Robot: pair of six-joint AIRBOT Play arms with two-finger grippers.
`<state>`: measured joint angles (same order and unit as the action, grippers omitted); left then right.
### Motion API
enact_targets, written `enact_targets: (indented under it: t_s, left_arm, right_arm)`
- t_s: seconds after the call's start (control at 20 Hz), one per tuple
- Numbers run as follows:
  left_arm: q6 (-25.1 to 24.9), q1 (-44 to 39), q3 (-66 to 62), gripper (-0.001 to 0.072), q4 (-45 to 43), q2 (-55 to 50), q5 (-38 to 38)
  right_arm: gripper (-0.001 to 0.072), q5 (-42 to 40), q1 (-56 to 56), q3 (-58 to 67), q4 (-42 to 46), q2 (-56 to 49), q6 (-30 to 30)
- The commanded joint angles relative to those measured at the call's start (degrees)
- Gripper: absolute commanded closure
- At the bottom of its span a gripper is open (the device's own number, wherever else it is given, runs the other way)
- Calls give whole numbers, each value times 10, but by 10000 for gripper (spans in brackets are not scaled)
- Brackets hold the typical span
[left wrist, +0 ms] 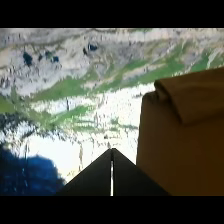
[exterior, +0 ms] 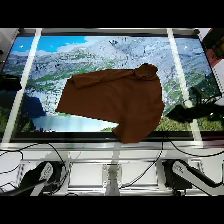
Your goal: Fold the clothes and pants, and hang the long-sleeved shirts on hangers.
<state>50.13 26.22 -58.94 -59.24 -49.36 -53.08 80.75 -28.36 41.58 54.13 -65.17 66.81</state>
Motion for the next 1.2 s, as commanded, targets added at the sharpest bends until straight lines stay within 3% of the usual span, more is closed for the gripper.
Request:
enact_targets:
  t_s: [0.0, 0.3, 0.45, 0.5, 0.55, 0.6, 0.65, 0.95, 1.15]
  left_arm:
    - [7, 5, 3, 693, -3, -19, -24]
    - [97, 5, 3, 693, -3, -26, -104]
    - [106, 5, 3, 692, -4, -27, -123]
    - [105, 5, 3, 637, -5, -28, -123]
    - [104, 5, 3, 403, -11, -28, -123]
    - [103, 5, 3, 102, -26, -28, -123]
    - [103, 5, 3, 12, -43, -31, -123]
    - [103, 5, 16, 13, -63, -100, -125]
    - [59, 5, 16, 13, -64, -163, -123]
  right_arm:
    - [428, -44, 0, -90, -10, 9, -8]
    - [401, -84, 0, -119, 2, 9, -26]
    - [401, -106, 0, -119, 6, 8, -6]
    - [401, -116, 0, -119, 4, 8, 2]
    - [400, -126, 0, -119, -2, 8, 2]
    - [400, -133, 0, -119, -6, 7, 2]
    - [400, -136, 0, -119, -12, 3, 2]
    - [399, -145, 18, -150, -64, -50, -6]
    - [401, -206, 69, -152, -111, -55, -11]
